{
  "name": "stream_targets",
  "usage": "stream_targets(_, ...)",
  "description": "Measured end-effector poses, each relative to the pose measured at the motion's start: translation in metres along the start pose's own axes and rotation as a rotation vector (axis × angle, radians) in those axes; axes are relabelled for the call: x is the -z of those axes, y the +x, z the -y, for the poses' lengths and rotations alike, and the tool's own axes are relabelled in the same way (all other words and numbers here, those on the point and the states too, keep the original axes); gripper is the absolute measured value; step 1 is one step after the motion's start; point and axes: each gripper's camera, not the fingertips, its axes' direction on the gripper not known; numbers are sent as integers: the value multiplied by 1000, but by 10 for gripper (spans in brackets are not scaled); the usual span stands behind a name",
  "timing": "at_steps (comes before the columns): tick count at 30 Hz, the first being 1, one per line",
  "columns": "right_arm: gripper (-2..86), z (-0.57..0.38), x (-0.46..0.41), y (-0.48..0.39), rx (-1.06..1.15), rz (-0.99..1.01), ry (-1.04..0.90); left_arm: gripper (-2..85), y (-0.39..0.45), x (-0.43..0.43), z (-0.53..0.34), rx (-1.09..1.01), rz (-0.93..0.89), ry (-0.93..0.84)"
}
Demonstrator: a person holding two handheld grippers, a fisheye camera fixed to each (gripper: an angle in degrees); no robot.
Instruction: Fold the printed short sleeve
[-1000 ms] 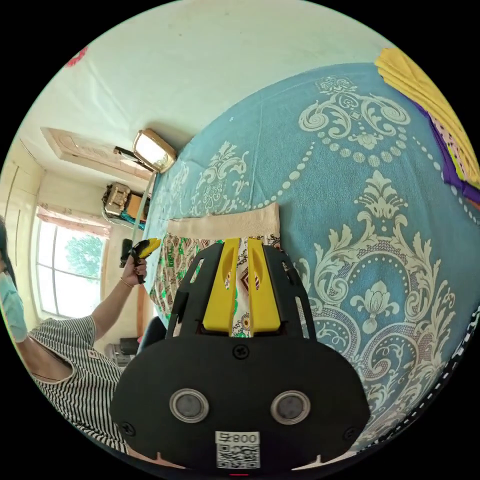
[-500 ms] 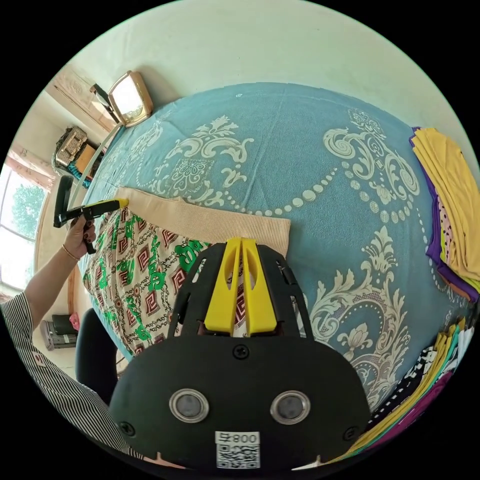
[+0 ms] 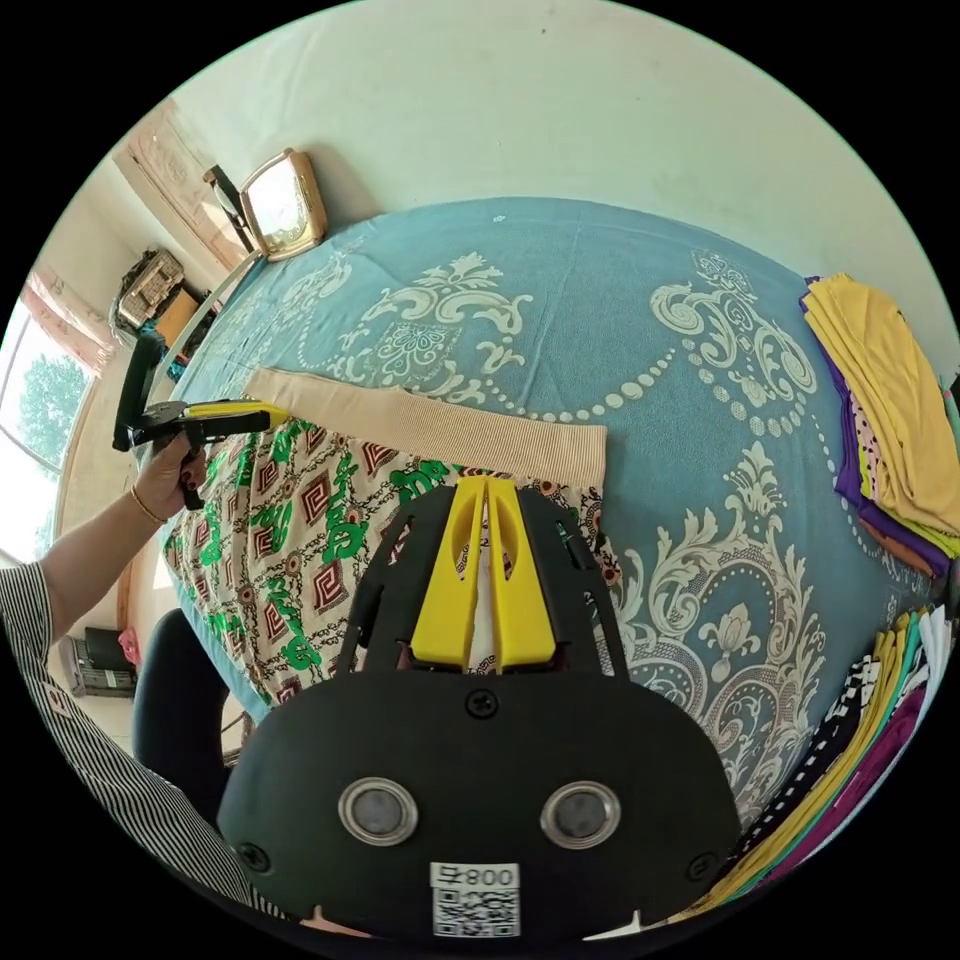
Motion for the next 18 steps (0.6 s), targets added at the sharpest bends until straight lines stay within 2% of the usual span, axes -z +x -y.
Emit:
stream_targets(2, 0, 4, -8, 7, -15, -9, -52, 1, -5, 5, -1, 28, -28, 5)
stream_targets(7, 0, 1, 13, 21, -53, 48, -30, 2, 1, 34, -21, 17, -31, 43)
stream_targets(14, 1, -76, 72, 28, -99, 57, 24, 2, 2, 81, -111, 57, -65, 85)
stream_targets(18, 0, -114, 78, 13, -61, 69, -37, 2, -10, 93, -161, 139, -33, 49)
